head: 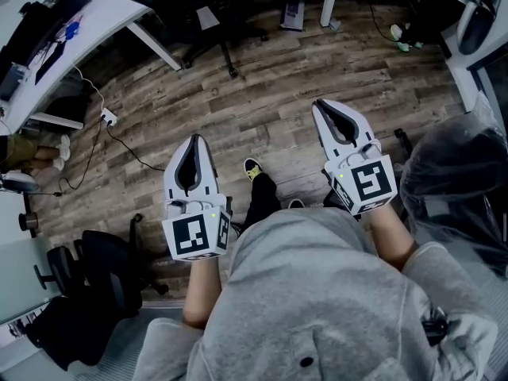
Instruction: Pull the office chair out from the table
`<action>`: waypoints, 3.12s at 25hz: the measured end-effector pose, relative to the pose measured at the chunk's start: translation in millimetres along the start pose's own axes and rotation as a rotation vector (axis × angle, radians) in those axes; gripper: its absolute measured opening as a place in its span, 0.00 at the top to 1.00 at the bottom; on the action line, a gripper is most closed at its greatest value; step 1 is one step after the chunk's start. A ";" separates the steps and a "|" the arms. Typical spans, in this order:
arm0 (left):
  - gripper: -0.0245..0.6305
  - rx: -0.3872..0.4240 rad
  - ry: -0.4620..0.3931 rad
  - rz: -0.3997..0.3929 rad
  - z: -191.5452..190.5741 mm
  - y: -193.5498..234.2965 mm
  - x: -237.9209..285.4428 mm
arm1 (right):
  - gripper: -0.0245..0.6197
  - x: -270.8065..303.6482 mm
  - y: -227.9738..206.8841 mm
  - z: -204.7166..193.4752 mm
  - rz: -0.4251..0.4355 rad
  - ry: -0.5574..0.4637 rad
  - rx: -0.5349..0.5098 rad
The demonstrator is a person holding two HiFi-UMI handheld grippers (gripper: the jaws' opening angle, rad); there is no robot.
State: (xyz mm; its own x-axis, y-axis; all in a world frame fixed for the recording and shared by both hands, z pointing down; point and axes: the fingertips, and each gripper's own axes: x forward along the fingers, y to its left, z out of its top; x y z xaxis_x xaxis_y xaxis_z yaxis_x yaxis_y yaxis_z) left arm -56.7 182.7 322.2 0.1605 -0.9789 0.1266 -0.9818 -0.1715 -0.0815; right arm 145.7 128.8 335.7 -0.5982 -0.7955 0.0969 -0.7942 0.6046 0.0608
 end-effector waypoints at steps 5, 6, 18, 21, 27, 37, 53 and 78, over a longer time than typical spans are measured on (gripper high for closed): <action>0.94 -0.012 0.021 -0.001 -7.5 23.5 34.5 | 0.90 39.4 -7.1 -6.9 0.008 0.032 0.006; 0.94 -0.012 0.026 -0.002 -8.7 28.4 41.6 | 0.90 48.6 -8.1 -7.3 0.013 0.038 0.006; 0.94 -0.036 0.089 0.003 -26.4 96.5 118.1 | 0.90 153.0 -6.4 -14.3 0.047 0.111 0.004; 0.94 -0.035 0.085 0.005 -21.5 112.4 132.6 | 0.90 174.3 -7.5 -8.7 0.049 0.115 -0.005; 0.94 -0.028 0.078 -0.015 -15.7 137.4 157.1 | 0.90 212.2 -7.3 3.0 0.042 0.105 -0.018; 0.94 -0.022 0.052 -0.039 -9.6 175.9 186.3 | 0.90 261.0 -0.7 20.9 0.012 0.074 -0.042; 0.94 -0.035 0.012 -0.061 -4.0 206.6 197.1 | 0.90 280.4 12.2 34.0 -0.022 0.057 -0.081; 0.94 -0.016 0.004 -0.009 3.9 249.1 283.1 | 0.90 378.9 -50.1 68.2 0.016 -0.011 -0.208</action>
State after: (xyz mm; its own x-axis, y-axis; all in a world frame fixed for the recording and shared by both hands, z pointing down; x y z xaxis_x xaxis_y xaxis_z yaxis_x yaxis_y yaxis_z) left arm -255.5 -137.6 333.9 0.1688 -0.9768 0.1314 -0.9818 -0.1784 -0.0647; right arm -48.4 -205.7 301.6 -0.6129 -0.7852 0.0887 -0.7458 0.6119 0.2635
